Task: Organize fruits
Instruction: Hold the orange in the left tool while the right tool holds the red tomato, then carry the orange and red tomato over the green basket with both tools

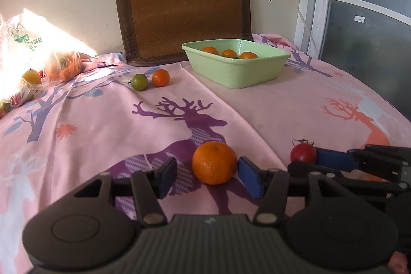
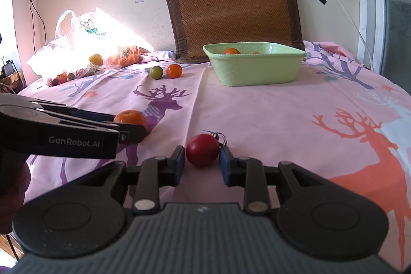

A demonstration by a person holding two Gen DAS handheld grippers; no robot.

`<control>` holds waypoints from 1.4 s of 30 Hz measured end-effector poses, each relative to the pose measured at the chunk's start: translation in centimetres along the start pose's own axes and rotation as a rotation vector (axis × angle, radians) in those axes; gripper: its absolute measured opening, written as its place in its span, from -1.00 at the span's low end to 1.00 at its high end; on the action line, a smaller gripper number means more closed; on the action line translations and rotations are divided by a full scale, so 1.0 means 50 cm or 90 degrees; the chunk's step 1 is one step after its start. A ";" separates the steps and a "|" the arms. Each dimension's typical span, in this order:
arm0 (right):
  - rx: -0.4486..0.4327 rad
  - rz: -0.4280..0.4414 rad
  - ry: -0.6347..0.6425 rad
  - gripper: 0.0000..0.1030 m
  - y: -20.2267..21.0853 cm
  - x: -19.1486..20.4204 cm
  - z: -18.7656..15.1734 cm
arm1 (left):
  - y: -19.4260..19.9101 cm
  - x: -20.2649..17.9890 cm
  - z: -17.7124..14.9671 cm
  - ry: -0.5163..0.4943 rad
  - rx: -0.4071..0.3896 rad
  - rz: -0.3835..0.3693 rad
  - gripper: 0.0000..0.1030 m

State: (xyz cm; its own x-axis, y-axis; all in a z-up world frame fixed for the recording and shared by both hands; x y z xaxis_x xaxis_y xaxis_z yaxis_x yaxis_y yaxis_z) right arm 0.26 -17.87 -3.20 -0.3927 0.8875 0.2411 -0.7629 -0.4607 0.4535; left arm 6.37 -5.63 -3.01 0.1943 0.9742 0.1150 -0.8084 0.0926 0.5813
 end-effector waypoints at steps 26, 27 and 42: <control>-0.006 -0.009 0.007 -0.13 0.004 0.010 -0.004 | 0.008 -0.012 0.001 -0.011 -0.010 -0.014 0.07; -0.005 -0.009 0.006 -0.13 0.004 0.010 -0.004 | 0.008 -0.015 0.002 -0.014 -0.011 -0.016 0.07; -0.010 -0.010 0.005 -0.12 0.004 0.007 -0.009 | -0.003 -0.022 0.000 -0.018 -0.006 -0.013 0.07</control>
State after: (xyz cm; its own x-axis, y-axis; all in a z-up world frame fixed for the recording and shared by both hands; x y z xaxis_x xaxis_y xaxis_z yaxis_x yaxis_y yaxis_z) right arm -0.30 -17.65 -3.41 -0.3849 0.8946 0.2270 -0.7767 -0.4468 0.4439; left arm 6.29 -6.70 -3.25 0.2260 0.9659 0.1265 -0.8091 0.1139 0.5765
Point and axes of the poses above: each gripper's, at about its wrist camera, not at the fingertips, and y roughly against the way its jaws point, x to its left, z to its top, the point moved 6 cm from there along -y, roughly the way its jaws point, and after that the axes turned 15 degrees about z, right-handed, at the moved point
